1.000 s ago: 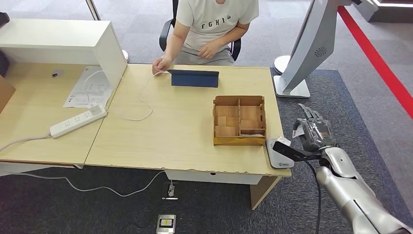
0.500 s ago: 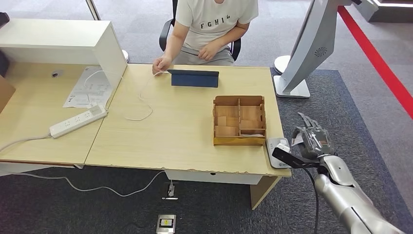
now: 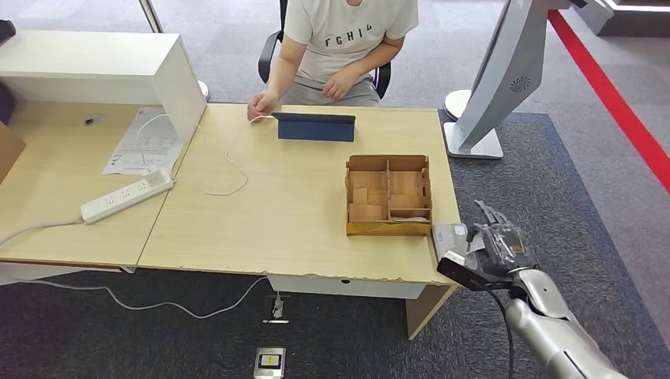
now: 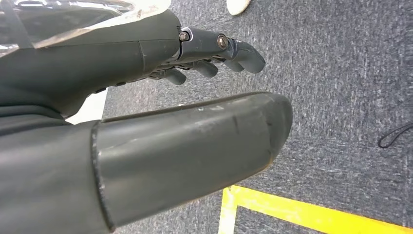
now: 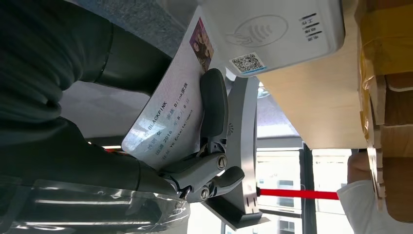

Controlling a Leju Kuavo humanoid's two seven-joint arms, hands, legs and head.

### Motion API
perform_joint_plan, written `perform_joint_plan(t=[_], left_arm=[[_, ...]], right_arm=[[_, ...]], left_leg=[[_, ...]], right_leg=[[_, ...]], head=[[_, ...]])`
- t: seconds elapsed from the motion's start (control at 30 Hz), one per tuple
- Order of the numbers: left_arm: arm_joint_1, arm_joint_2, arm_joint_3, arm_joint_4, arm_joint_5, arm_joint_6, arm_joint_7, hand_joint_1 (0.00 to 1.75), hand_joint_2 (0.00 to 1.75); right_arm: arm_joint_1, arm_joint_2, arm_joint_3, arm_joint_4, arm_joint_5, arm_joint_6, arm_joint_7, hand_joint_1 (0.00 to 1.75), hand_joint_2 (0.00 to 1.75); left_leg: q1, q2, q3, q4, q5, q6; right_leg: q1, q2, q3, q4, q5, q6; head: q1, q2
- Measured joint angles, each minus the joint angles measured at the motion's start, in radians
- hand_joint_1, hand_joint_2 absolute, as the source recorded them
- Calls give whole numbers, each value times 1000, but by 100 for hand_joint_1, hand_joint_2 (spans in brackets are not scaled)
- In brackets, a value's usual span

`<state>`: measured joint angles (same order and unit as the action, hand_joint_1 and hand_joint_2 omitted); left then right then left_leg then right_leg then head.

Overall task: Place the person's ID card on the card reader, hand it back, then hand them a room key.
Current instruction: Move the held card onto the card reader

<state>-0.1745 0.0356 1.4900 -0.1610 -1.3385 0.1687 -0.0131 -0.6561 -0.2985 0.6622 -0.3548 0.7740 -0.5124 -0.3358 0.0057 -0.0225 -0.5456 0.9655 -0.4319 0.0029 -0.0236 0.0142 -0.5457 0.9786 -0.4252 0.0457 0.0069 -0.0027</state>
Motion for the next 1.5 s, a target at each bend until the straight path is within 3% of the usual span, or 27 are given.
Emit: perform_joint_plan(t=[0.83,1.0,1.17,1.37,1.5], left_arm=[[0,8,0,0,-5,-18,19,0,0],[-1,9,0,0,-19,-50,9,0,0],[-1,9,0,0,-27,-64,18,0,0],[-1,12,0,0,-54,-84,23,0,0],[-1,16,-1,0,-72,-90,11,0,0]], right_arm=[[38,17,-1,-8,-44,-18,-10,175,175],[-58,40,0,-90,-107,-1,-76,175,175],[-137,60,7,-134,-101,12,-80,175,175],[-252,105,23,-143,-39,43,-47,175,175],[-323,152,48,-127,31,98,17,175,175]], left_leg=[[0,1,2,0,0,0],[0,0,1,0,1,0],[0,0,0,0,1,0],[0,0,0,0,1,0],[1,0,0,0,1,0]], right_leg=[[0,0,2,0,0,0],[0,0,1,1,1,0],[0,0,1,1,1,0],[0,0,0,1,1,0],[0,0,0,1,1,0]], head=[[0,0],[0,0],[0,0],[0,0],[0,0]])
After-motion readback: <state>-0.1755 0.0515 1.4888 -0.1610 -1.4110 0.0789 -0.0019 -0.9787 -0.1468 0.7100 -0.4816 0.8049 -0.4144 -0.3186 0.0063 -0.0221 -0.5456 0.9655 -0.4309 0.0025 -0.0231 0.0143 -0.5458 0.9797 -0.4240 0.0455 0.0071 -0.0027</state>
